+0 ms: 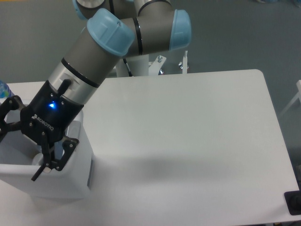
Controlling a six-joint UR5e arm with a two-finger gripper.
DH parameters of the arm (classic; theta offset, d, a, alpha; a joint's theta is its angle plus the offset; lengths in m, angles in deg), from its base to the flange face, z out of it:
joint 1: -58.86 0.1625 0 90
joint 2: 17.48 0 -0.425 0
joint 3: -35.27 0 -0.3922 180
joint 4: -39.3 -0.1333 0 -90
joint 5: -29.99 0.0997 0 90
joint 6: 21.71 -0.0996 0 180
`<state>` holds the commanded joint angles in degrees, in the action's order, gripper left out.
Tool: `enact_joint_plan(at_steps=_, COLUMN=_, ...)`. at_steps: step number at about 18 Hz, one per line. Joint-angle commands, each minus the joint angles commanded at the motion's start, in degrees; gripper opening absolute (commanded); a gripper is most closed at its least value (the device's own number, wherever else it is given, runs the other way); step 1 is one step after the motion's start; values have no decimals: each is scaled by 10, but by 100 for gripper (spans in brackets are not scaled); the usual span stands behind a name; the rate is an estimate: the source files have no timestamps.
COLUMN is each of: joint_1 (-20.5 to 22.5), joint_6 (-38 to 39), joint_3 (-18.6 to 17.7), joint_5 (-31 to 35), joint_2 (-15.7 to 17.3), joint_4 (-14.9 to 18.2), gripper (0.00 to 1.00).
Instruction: Place the trash in the trash can
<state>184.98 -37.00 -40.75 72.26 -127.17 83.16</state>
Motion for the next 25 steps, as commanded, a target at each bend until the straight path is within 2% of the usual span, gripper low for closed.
enact_joint_plan(at_steps=6, joint_1=72, joint_6=-10, joint_3=-3, joint_5=5, joint_2=-2, joint_4=3, gripper=100)
enact_joint_plan(at_steps=8, joint_1=102, joint_6=-43, joint_3=-10, joint_5=25, joint_2=-1, joint_4=4, gripper=100)
enact_joint_plan(at_steps=12, joint_1=152, joint_6=-112, joint_3=-32, joint_5=123, joint_2=-1, joint_4=6, gripper=100)
enact_joint_plan(at_steps=14, joint_1=176, joint_6=-167, joint_3=-64, joint_5=174, joint_2=0, joint_4=7, gripper=100)
enact_joint_plan(at_steps=18, joint_1=182, joint_6=-267, joint_3=-89, joint_5=275, joint_2=-5, joint_4=15, gripper=100)
enact_joint_plan(at_steps=22, joint_1=183, joint_6=-332, joint_3=-89, joint_5=404, joint_2=-10, joint_4=45, gripper=100)
enact_joint_plan(at_steps=25, joint_1=206, joint_6=-367, joint_3=-90, joint_5=434, joint_2=-11, joint_4=91, gripper=100)
